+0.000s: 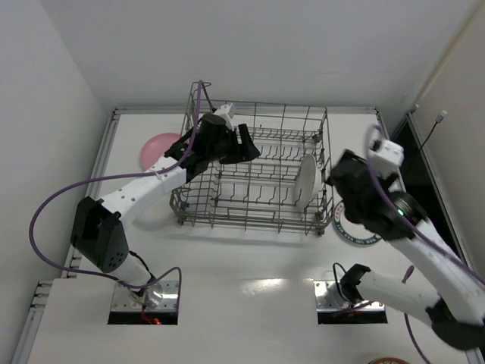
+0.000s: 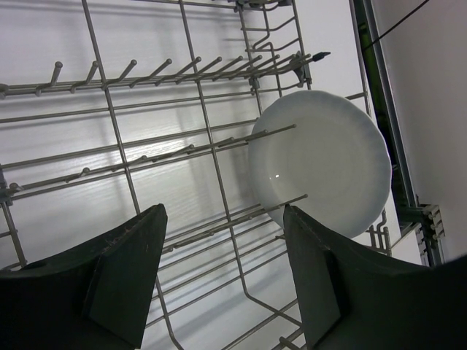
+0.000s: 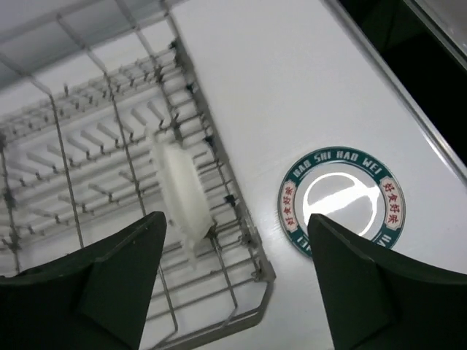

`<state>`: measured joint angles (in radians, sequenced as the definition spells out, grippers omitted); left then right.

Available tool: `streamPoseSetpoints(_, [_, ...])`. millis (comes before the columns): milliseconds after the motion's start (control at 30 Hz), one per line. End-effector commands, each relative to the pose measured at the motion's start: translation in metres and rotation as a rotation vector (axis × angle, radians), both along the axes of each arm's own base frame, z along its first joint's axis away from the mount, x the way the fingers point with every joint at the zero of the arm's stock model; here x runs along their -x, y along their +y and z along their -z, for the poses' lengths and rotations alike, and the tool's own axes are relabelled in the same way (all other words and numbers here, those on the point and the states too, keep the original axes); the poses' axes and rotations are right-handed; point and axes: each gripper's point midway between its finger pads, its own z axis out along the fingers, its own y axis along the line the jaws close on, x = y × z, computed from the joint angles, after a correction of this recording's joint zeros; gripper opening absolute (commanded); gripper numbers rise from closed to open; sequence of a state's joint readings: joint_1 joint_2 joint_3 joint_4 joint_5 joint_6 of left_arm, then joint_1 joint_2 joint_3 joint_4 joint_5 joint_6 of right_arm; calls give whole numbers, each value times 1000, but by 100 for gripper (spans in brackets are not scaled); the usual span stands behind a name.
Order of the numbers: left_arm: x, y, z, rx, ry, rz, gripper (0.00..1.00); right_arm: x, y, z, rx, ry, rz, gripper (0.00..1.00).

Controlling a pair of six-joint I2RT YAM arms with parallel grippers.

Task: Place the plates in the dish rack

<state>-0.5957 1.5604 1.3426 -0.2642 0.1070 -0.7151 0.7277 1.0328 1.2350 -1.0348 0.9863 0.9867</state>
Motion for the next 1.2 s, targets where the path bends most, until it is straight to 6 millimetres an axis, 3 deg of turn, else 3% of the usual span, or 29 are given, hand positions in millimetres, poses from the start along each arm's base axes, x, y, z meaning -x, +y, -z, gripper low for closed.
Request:
streamPoseSetpoints(0, [-4, -1, -22, 27, -58, -4, 62, 29, -48, 38, 14, 14, 83, 79])
streamPoseSetpoints(67, [-4, -1, -22, 27, -58, -4, 62, 47, -67, 46, -74, -49, 146, 85])
streamPoseSetpoints(100, [-4, -1, -22, 27, -58, -4, 62, 54, -78, 63, -72, -38, 188, 87])
streamPoseSetpoints(200, [-3, -2, -21, 31, -57, 5, 62, 54, -78, 68, -117, -82, 173, 91])
streamPoseSetpoints(367, [-4, -5, -18, 39, -48, 9, 62, 26, -81, 68, 60, 65, 206, 100])
streamPoseSetpoints(467, [-4, -3, -22, 41, -58, -1, 62, 6, -98, 77, 125, 169, 225, 100])
streamPoseSetpoints(500, [-5, -3, -22, 34, -64, 4, 62, -8, -102, 71, 136, 153, 199, 100])
streamPoseSetpoints(633, [-4, -2, -17, 28, -57, 4, 62, -25, -154, 89, -81, 174, 254, 100])
streamPoseSetpoints(667, [-4, -2, -17, 28, -57, 4, 62, -24, -162, 98, -135, 183, 261, 100])
streamPoseSetpoints(700, [-4, -2, -17, 28, -57, 4, 62, -29, -155, 103, -224, 168, 189, 100])
streamPoseSetpoints(733, [-5, -3, -13, 23, -49, 4, 62, -19, -170, 119, -283, 179, 233, 100])
streamPoseSetpoints(767, [-3, -4, -13, 28, -46, 15, 62, -16, -170, 128, -323, 182, 226, 100])
streamPoseSetpoints(867, [-3, -6, -16, 37, -51, 25, 62, 4, -170, 170, -478, 204, 267, 100])
streamPoseSetpoints(900, [-3, -6, -16, 37, -51, 25, 62, 5, -163, 175, -543, 182, 244, 100])
streamPoseSetpoints(933, [-1, -7, -16, 46, -43, 29, 62, 18, -157, 199, -605, 214, 265, 100])
streamPoseSetpoints(1067, [0, -7, -21, 52, -52, 29, 62, 53, -166, 229, -733, 197, 399, 100])
streamPoseSetpoints(1167, [0, -7, -21, 52, -52, 29, 62, 69, -157, 241, -812, 216, 435, 100])
